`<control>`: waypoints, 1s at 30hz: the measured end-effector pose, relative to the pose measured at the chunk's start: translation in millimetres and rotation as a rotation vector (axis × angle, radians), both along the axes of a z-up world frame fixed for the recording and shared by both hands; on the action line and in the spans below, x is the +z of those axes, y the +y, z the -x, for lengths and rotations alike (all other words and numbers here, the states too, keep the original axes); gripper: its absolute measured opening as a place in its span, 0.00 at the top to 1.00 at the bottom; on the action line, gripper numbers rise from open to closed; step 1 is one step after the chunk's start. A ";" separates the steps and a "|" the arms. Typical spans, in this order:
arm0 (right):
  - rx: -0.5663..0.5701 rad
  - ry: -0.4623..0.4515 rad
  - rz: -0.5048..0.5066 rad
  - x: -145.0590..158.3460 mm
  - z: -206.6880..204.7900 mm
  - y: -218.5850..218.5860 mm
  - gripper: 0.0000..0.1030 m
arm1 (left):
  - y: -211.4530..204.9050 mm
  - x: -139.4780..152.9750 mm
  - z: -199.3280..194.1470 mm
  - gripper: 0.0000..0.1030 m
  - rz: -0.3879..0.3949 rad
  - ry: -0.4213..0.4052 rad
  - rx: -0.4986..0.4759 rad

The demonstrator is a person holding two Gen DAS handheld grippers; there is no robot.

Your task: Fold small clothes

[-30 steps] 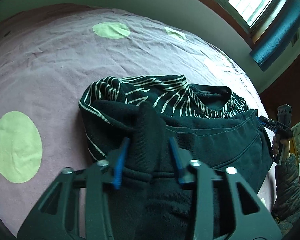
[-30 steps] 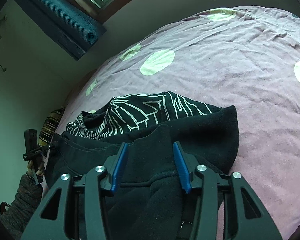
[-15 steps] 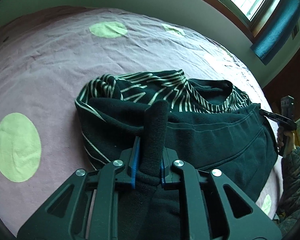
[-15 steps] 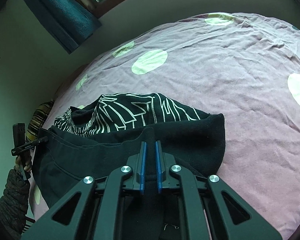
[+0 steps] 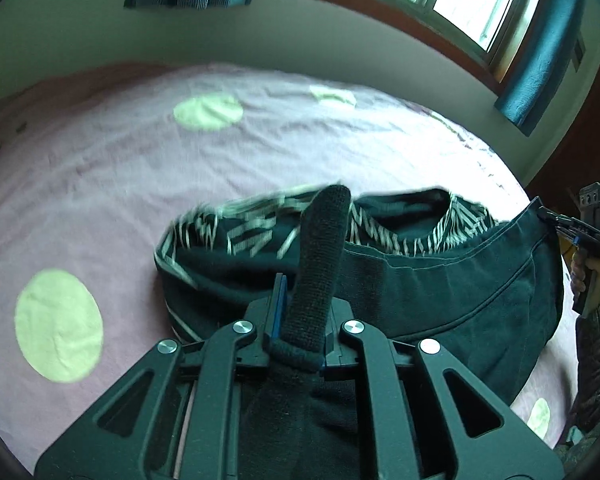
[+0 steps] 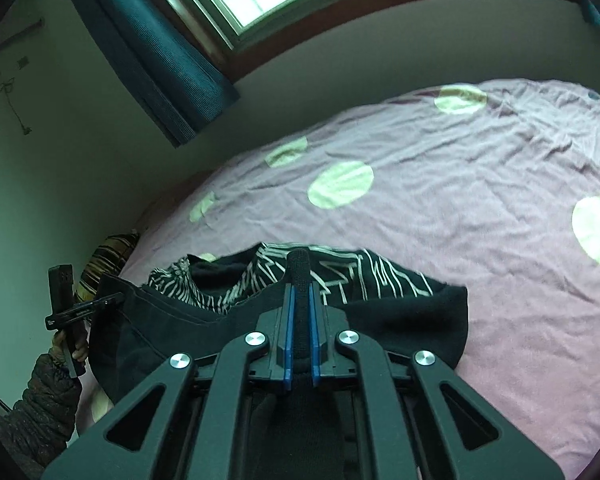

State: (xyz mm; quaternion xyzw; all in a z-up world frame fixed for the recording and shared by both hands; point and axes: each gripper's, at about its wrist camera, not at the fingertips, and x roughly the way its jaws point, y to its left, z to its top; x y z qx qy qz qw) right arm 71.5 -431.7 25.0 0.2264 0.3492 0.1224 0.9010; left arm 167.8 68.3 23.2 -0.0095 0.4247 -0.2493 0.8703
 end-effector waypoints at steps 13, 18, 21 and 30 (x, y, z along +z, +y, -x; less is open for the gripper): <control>-0.108 0.178 -0.050 -76.2 -118.4 -42.2 0.94 | -14.3 -57.1 -117.6 0.87 -0.059 0.114 0.153; -0.124 0.261 -0.187 -114.2 -119.2 -55.4 0.94 | 0.5 -75.1 -124.9 0.79 0.014 0.187 0.163; -0.122 0.266 -0.259 -107.4 -111.7 -61.1 0.92 | 12.7 -61.7 -120.9 0.69 0.082 0.204 0.186; -0.186 0.190 -0.179 -49.2 37.1 -43.7 0.55 | 72.3 -18.6 1.1 0.29 0.287 0.141 0.238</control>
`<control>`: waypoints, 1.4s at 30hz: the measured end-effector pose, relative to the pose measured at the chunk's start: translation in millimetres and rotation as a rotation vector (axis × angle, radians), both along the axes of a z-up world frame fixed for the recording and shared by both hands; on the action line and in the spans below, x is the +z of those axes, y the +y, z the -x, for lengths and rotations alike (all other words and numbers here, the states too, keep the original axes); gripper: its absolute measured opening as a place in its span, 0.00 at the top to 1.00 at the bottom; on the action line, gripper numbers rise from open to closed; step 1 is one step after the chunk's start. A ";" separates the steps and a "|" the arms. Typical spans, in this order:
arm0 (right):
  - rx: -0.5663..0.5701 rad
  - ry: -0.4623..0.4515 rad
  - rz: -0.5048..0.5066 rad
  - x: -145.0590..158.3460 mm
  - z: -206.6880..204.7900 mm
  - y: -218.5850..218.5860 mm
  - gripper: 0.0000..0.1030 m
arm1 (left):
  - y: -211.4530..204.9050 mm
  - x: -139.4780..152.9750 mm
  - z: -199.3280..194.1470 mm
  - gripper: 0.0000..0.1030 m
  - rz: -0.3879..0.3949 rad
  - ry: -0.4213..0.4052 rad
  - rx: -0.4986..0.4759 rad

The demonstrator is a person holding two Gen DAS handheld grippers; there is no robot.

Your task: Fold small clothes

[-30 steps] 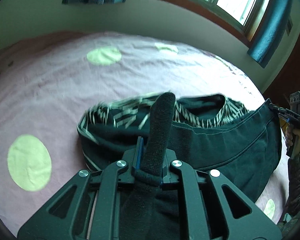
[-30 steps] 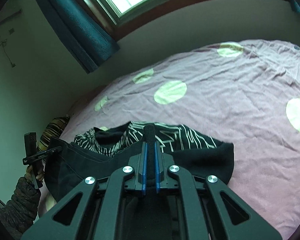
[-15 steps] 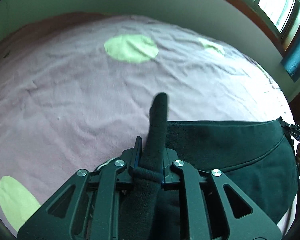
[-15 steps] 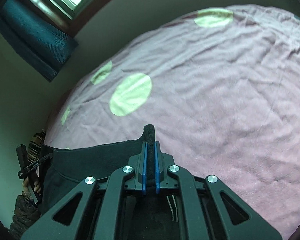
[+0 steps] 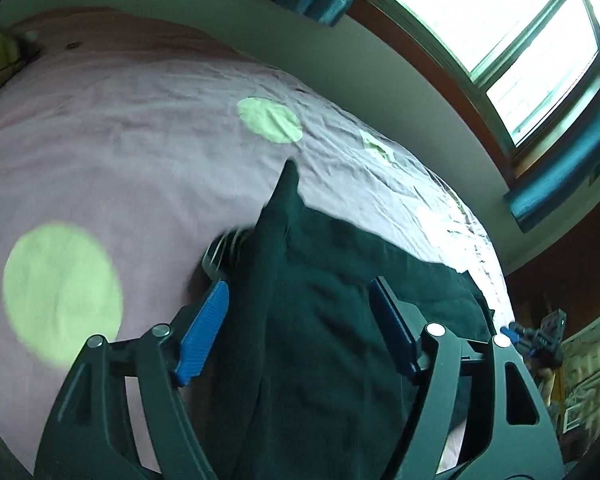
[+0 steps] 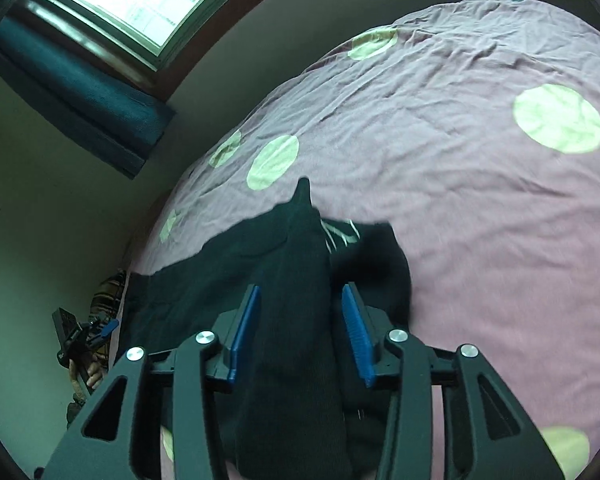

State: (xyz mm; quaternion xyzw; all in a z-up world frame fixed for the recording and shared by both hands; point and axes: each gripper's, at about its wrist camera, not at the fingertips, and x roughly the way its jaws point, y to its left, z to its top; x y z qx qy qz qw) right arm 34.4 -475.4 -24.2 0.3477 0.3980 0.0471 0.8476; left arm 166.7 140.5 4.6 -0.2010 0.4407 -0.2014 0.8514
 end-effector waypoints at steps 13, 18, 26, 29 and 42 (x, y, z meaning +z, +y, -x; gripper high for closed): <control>0.028 -0.013 0.006 -34.9 70.0 37.1 0.68 | 20.4 -44.4 117.5 0.29 0.185 0.088 0.154; 0.045 -0.011 -0.024 -26.9 85.9 40.6 0.91 | 11.0 -52.0 120.6 0.27 0.221 0.137 0.157; 0.028 0.011 -0.135 -64.4 110.2 24.6 0.92 | 20.8 -64.4 101.8 0.28 0.183 0.165 0.230; 0.019 0.007 -0.184 -67.0 108.6 19.6 0.91 | 32.7 -69.9 97.7 0.34 0.226 0.176 0.258; -0.180 0.017 -0.078 -14.0 127.9 9.6 0.76 | 27.0 -55.5 109.2 0.23 0.190 0.140 0.210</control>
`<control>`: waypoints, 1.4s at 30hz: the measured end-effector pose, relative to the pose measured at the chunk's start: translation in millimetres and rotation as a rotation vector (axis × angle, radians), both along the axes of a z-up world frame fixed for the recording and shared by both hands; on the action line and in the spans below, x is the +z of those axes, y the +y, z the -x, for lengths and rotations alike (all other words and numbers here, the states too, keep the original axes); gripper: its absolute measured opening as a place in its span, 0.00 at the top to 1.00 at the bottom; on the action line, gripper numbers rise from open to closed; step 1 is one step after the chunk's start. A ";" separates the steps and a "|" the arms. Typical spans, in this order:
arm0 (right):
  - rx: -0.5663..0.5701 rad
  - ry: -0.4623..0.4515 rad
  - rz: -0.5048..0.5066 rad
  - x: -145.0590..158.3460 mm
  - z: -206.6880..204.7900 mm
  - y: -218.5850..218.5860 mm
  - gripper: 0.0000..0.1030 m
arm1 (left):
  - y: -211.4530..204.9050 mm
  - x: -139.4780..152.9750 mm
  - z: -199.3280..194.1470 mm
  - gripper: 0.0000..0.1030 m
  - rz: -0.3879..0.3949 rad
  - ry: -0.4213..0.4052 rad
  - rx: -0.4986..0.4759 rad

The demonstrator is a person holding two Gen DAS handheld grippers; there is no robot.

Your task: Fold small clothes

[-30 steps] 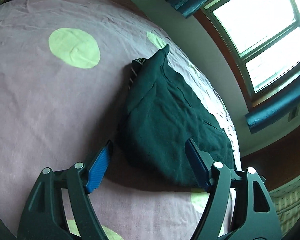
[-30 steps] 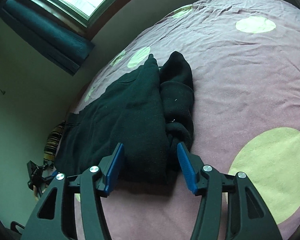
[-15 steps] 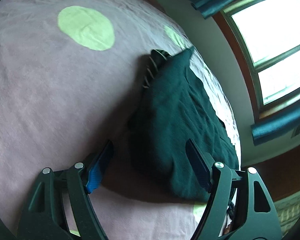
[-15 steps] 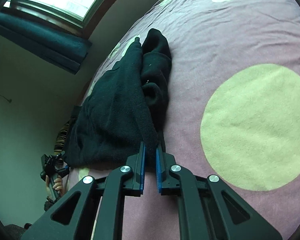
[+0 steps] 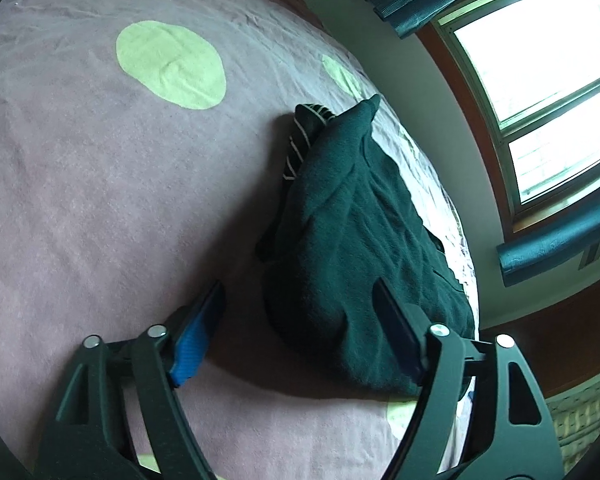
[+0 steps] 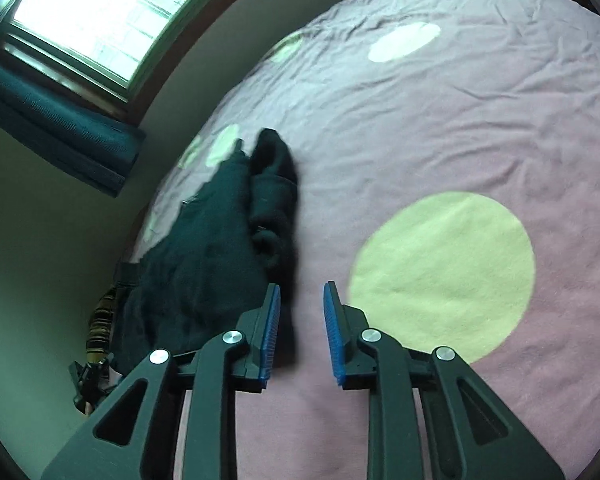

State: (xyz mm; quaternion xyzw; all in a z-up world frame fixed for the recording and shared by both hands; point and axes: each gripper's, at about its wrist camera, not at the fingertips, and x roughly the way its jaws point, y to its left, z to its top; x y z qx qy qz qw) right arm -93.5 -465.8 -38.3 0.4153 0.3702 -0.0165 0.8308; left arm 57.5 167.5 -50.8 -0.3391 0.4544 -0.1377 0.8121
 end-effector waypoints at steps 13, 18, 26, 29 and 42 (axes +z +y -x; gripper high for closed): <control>0.566 -0.021 -0.109 31.0 -222.4 240.7 0.50 | 12.9 29.3 23.8 0.09 -0.092 -0.069 -0.006; 0.492 0.121 -0.119 -18.5 -254.9 250.0 0.51 | 17.5 27.8 3.7 0.08 -0.083 -0.039 -0.055; 0.509 0.055 -0.091 -13.3 -239.8 249.0 0.51 | 3.6 27.4 -68.0 0.08 -0.092 -0.001 -0.247; 0.506 0.045 -0.071 -15.3 -235.4 250.0 0.50 | 1.4 17.4 -102.3 0.08 -0.005 0.044 -0.307; 0.513 0.006 -0.045 -12.4 -219.9 249.5 0.45 | -25.1 -20.9 -179.6 0.09 0.019 0.154 -0.455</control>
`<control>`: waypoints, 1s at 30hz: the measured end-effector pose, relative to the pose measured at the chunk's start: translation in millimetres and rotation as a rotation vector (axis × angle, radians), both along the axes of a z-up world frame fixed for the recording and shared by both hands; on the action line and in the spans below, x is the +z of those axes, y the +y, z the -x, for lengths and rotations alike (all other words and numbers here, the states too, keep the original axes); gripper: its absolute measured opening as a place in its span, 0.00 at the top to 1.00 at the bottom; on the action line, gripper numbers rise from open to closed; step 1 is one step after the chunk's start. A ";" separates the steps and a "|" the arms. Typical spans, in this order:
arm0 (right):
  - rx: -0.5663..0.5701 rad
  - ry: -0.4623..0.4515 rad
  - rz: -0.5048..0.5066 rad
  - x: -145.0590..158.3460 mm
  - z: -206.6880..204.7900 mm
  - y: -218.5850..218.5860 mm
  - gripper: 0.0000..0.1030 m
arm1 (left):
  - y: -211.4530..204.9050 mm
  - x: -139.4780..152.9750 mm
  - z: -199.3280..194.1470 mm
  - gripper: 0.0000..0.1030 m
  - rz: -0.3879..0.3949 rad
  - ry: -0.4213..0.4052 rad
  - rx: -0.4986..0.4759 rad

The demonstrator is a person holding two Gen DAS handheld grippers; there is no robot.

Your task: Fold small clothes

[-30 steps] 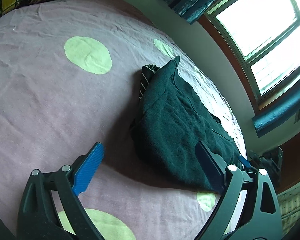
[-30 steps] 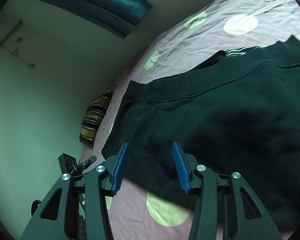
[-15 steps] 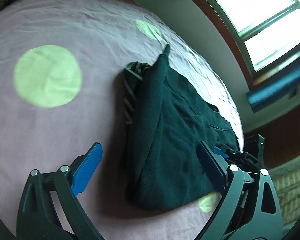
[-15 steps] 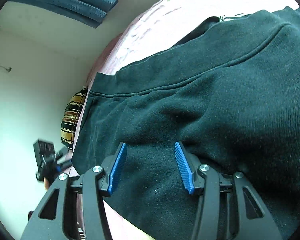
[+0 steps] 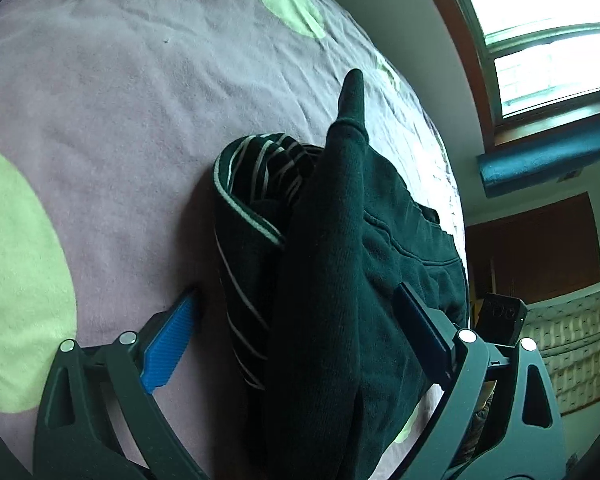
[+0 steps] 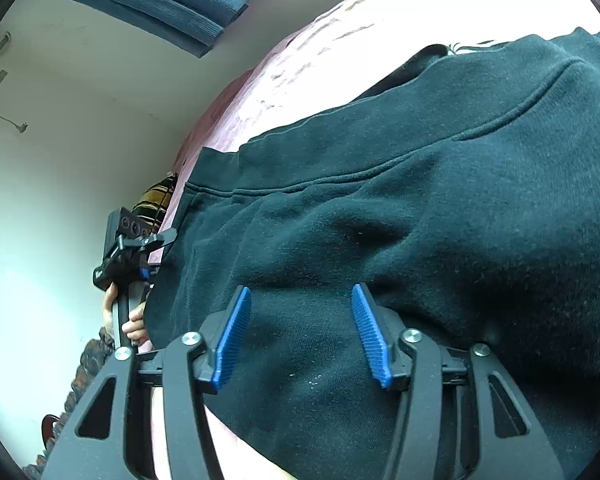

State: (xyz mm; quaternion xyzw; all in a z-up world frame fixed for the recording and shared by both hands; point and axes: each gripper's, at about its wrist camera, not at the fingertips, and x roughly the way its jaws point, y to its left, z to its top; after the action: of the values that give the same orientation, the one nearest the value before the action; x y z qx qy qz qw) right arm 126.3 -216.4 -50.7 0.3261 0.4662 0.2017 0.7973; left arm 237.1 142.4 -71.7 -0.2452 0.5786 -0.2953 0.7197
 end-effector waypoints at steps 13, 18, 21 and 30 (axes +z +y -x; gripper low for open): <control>-0.032 -0.133 -0.032 36.2 21.9 -4.9 0.34 | -26.9 56.2 17.9 0.82 -0.118 -0.106 -0.001; 0.055 -0.112 -0.119 24.1 9.8 15.6 0.34 | -56.2 106.9 32.5 0.83 -0.111 -0.186 -0.051; 0.031 -0.043 -0.077 -13.1 -11.8 20.8 0.45 | -82.3 133.6 42.2 0.84 -0.108 -0.218 -0.082; 0.029 -0.069 -0.143 18.8 47.1 3.5 0.44 | -167.6 178.3 64.3 0.84 -0.225 -0.233 -0.125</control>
State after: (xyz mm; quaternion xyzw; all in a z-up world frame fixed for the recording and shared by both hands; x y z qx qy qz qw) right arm 79.3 -212.8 -31.9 0.3684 0.4276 0.2572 0.7844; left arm 172.8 -25.2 106.6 -0.0906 0.5347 -0.2991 0.7851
